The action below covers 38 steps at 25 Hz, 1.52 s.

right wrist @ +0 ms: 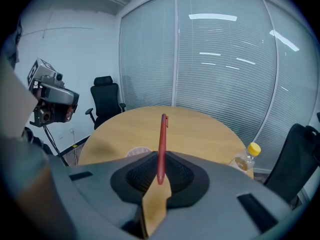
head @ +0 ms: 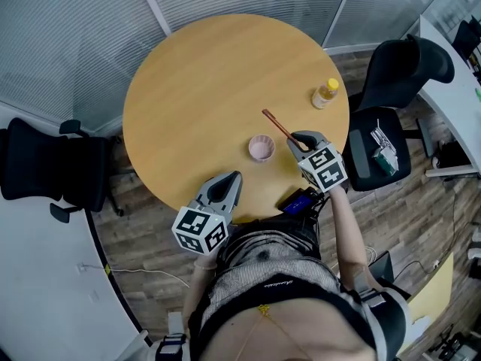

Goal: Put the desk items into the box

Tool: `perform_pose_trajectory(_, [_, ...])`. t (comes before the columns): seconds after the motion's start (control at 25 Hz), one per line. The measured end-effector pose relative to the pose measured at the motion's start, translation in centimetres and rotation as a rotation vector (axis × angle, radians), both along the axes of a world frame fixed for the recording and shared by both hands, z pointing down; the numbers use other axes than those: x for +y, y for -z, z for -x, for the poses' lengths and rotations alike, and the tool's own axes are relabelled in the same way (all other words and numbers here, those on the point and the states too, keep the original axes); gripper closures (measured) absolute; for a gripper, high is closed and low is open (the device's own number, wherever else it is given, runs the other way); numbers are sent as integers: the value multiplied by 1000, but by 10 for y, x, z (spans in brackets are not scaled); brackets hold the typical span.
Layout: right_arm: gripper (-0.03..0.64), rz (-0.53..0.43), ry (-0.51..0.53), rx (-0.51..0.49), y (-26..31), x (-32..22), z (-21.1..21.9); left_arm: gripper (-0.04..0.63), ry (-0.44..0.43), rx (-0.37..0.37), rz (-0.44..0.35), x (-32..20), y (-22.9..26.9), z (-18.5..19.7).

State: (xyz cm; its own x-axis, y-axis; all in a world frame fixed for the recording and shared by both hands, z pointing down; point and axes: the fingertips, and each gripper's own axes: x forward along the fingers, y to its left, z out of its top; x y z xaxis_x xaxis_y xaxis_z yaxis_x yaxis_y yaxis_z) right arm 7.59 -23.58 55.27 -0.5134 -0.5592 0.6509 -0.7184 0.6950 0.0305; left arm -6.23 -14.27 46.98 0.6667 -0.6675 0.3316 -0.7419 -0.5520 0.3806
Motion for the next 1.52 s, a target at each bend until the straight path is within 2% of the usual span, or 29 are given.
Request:
perform_pose_trajectory(0.48, [556,76,113,132,-28,21,15,577,4,-1,4,-1,-1,8])
perform_pose_trajectory(0.88, [556,167,226,320,-58,40,14,577,16,2,11,1,-4,15])
perform_pose_trajectory(1.04, [555,195,259,354,-64,43,18,577,23,2,13,1,-5,17])
perform_pose_trajectory(1.36, [557,235,319,446,-70,42,26,577,52,1,21,3,-7,25])
perform_pose_trajectory(1.52, [555,219,324,477,-70,35,29,577,57,3,19,1,-7,28])
